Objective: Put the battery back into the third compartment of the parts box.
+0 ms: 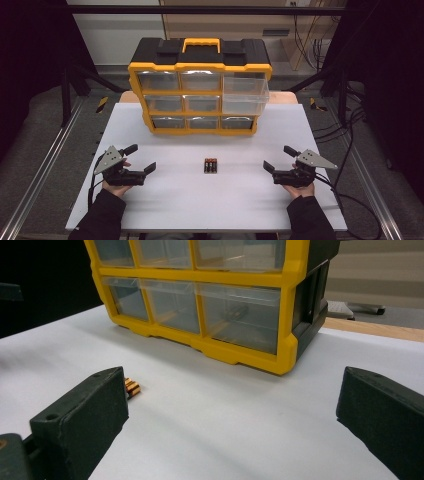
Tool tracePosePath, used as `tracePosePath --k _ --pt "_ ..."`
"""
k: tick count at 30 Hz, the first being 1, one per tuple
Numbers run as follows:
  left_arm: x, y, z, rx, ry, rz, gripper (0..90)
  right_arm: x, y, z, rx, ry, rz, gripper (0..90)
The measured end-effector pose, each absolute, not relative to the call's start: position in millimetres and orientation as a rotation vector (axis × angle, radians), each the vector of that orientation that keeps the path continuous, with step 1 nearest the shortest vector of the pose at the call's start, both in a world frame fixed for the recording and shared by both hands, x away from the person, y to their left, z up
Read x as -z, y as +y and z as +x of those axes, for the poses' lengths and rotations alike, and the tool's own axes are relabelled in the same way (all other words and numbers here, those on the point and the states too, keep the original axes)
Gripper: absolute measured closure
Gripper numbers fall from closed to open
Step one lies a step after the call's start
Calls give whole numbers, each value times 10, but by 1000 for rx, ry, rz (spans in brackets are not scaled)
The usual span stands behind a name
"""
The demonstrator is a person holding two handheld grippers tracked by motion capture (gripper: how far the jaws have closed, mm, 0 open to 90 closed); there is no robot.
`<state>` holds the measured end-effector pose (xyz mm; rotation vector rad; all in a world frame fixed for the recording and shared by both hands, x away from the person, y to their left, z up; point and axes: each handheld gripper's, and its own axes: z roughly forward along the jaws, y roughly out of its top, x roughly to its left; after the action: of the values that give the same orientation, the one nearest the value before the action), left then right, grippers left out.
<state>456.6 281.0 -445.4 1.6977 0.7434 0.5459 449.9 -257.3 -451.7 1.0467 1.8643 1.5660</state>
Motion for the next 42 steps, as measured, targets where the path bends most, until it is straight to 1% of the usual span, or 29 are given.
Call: tracePosePath --k 9,20,31,42 --pt "4468 2824 4566 -550 749 1697 11 4467 -2544 4487 -1546 1872 1040 8" --pt "4473 2836 4573 -547 753 1694 12 4377 -2276 4511 -1486 1955 1036 7" --pt "4485 2834 4578 -547 758 1700 12 4333 -1861 4561 -1461 2041 1007 12" --pt "4481 2845 4577 -553 761 1700 11 4375 -1508 4589 -1412 2130 1023 17"
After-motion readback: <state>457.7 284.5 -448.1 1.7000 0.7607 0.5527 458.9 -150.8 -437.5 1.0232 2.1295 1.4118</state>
